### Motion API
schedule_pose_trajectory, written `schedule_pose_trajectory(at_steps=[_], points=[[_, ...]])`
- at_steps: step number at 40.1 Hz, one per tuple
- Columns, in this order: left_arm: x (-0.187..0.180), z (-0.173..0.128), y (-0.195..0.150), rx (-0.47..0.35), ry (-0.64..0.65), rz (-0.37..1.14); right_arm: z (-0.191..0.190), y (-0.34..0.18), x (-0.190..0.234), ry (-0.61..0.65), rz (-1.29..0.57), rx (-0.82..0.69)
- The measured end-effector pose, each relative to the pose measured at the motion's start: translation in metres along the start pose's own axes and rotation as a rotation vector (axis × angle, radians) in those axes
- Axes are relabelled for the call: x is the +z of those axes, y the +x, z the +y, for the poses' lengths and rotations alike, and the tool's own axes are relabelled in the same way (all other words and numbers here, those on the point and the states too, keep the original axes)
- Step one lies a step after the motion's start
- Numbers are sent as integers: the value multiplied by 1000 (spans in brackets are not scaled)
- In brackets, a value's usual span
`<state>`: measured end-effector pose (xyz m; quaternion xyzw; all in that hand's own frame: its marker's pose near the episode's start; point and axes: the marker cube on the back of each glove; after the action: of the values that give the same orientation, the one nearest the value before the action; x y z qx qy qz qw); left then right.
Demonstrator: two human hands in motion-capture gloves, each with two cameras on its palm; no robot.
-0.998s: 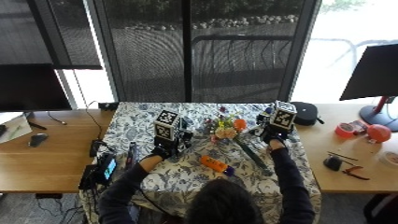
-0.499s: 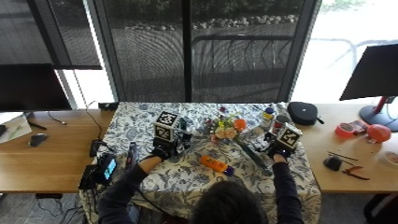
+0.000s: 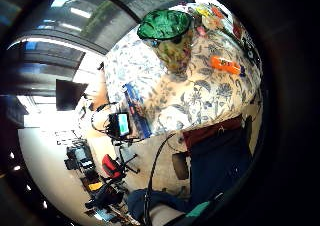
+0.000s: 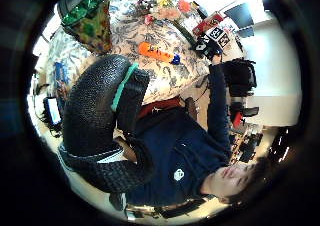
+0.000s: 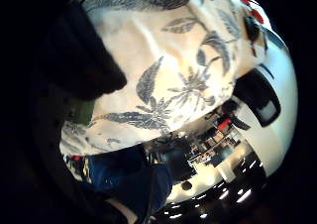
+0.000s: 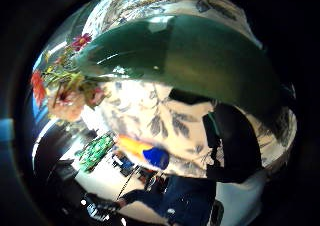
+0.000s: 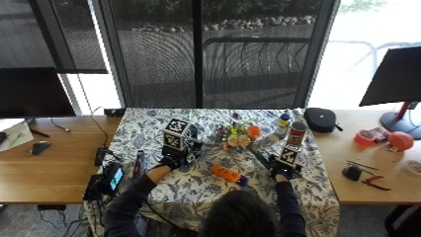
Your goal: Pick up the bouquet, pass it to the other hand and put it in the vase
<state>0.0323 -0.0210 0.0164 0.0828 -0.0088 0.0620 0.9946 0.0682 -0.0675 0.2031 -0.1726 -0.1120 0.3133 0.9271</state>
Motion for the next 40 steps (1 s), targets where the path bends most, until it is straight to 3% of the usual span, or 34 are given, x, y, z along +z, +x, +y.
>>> schedule_pose_trajectory(at_steps=[3,7,14,25,32,36,40], points=[[1,-2,-1,-2,6,1,-5,-5,0,115,103,95],[-1,-1,0,4,9,-7,-3,-12,0,122,152,146],[3,1,0,10,-6,-21,-5,-17,-1,148,3,88],[3,-5,-6,-22,-28,-19,-20,0,-6,565,-239,208],[1,-10,4,4,-26,-7,-6,-13,-31,694,-486,49],[-1,-9,18,39,-33,50,2,-34,-47,755,-680,-226],[0,-13,35,89,-47,142,-16,-29,-39,673,-721,-92]])
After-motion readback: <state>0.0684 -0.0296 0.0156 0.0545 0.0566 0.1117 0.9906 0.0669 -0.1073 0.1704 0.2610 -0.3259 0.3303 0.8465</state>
